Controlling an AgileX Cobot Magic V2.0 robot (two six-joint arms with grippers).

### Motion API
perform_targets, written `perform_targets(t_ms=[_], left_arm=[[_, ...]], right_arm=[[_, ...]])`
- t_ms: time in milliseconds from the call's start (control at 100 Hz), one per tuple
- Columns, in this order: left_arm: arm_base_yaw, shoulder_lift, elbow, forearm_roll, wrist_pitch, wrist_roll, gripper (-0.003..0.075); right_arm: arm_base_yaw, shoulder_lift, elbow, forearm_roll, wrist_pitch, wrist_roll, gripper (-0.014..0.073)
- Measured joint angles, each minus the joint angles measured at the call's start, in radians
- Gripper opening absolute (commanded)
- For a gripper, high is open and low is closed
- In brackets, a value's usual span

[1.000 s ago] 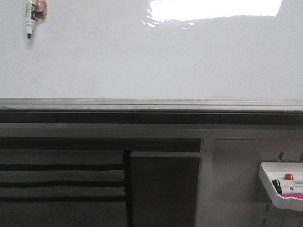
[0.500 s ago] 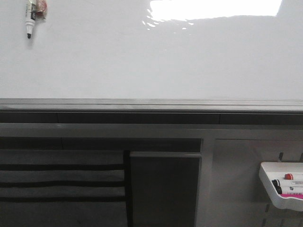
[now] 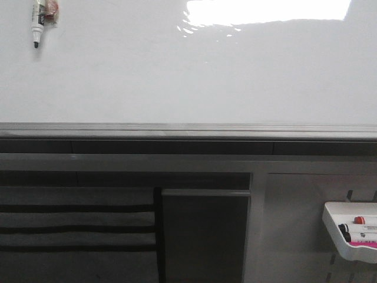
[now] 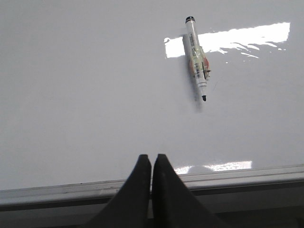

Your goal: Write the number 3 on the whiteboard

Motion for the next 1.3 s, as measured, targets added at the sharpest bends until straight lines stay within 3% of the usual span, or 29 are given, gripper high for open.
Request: perform_targets(t_ms=[320,420,640,920,1220,1300], left_arm=[[0.000,0.000,-0.002,-0.077,0.000,0.000,-0.0020],[0.000,0.000,-0.025,-0.146,0.012,-0.001,-0.0020],[0.000,0.030,-0.266,-0.166,0.187,-0.001,-0.0020],[0.000,0.266,-0.574,-0.083,0.463,-0.001,-0.0020],[0.000,0.384,-0.615,-0.078,0.486,-0.001,-0.0020],[0.000,0.400,-0.615,-0.078,0.498,-0.001,-0.0011]], right_arm=[[0.000,0.000,-0.002,0.034,0.008,0.000,-0.0069],[0.000,0.000,-0.035,0.066,0.090,0.000,-0.0069],[0.000,0.037,-0.268,0.080,0.292,-0.031,-0.0069],[0.000,0.305,-0.566,0.082,0.534,-0.187,-0.0069],[0.000,0.468,-0.648,0.082,0.606,-0.200,-0.0068],[0.000,0.488,-0.648,0.082,0.606,-0.200,-0.0020]])
